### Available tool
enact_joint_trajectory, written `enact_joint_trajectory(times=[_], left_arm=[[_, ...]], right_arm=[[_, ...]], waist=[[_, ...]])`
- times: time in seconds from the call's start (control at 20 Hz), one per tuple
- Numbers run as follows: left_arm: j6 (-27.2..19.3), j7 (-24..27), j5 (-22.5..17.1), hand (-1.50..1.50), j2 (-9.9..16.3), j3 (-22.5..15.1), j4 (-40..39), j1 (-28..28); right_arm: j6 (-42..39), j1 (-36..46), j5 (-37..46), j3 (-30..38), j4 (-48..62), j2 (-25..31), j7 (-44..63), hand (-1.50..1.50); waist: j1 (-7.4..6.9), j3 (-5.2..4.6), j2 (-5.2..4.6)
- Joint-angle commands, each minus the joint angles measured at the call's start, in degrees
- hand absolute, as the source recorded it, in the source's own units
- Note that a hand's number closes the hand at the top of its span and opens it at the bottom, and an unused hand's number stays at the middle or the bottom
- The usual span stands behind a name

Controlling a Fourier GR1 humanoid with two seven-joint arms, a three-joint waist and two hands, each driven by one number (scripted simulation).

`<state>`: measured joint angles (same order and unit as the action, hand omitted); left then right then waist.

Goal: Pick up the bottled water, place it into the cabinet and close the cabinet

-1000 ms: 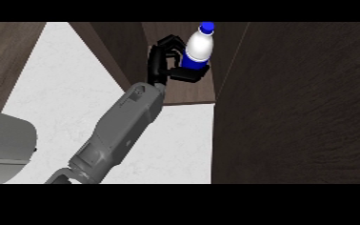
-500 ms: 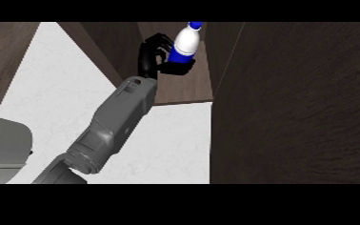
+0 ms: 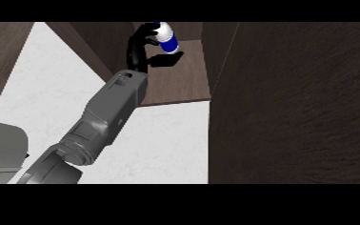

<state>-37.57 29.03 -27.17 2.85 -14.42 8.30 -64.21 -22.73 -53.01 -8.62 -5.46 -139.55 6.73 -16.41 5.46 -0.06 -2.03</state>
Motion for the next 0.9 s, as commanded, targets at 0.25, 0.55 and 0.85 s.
enact_joint_trajectory(times=[0.25, 0.55, 0.85], left_arm=[[-3.4, 0.9, 2.2, -1.50, 0.8, -0.6, -4.0, -5.3], [6.0, 4.8, -0.6, -1.50, 0.2, 2.6, -0.5, -4.4], [13.3, 10.7, -2.5, -1.50, -2.6, 5.1, 3.4, -4.3]], right_arm=[[-1.0, 1.7, -3.9, 0.5, -1.2, 0.8, 2.0, -1.50], [-3.1, -2.1, -3.9, 0.5, -0.8, 1.0, -0.1, -1.50], [-1.8, -1.3, -4.9, -0.4, -4.5, 0.7, 3.6, -1.50]], waist=[[0.41, -0.01, -0.53], [1.36, -0.06, -0.07], [-1.86, -0.07, 0.77]])
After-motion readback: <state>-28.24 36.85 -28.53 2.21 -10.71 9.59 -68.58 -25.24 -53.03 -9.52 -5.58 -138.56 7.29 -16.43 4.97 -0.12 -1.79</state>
